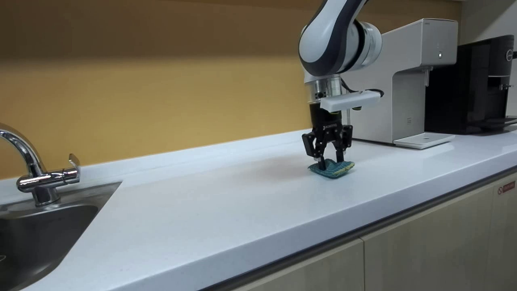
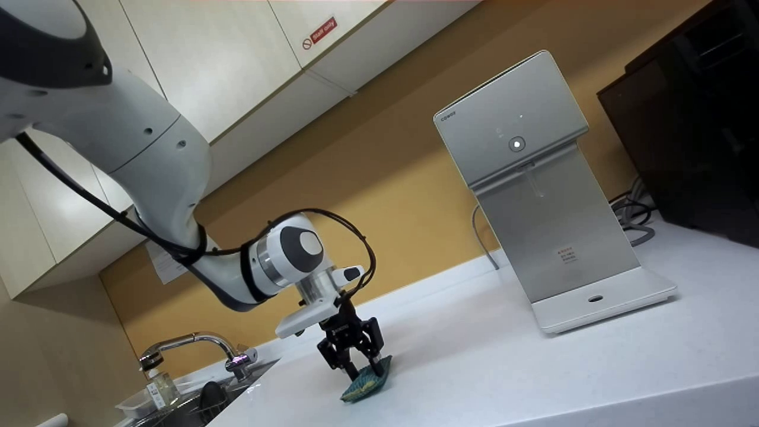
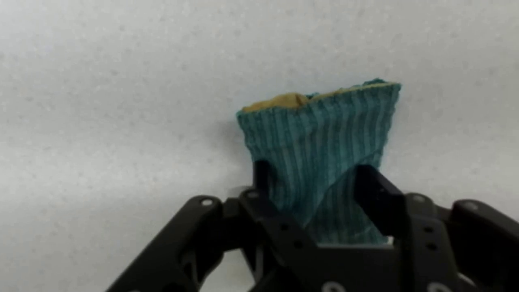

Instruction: Use the sponge to wipe the counter

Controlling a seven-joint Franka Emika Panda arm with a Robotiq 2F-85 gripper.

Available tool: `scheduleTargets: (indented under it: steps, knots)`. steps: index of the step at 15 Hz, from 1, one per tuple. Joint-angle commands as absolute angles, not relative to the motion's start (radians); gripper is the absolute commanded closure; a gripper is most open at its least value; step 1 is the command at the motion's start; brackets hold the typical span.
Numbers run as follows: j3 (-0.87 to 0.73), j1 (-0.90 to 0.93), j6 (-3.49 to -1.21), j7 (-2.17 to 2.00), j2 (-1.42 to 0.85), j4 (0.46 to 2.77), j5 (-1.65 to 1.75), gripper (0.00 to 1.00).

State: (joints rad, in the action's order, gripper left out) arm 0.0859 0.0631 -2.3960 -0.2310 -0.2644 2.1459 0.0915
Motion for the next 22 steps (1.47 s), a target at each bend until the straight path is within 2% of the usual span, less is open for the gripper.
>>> scheduleTargets:
  steps: [1, 5, 10, 16, 22]
  knots:
    - [0.074, 0.074, -2.379, -0.206, -0.263, 2.140, 0.048, 0.73]
    - [0.063, 0.068, -2.403, -0.204, -0.244, 2.173, 0.030, 0.98]
    - [0.046, 0.061, -2.470, -0.216, -0.204, 2.277, -0.006, 0.98]
    - [0.017, 0.071, -2.613, -0.326, -0.064, 2.509, 0.036, 0.98]
    - [0.036, 0.051, -2.651, -0.454, 0.045, 2.673, 0.088, 0.98]
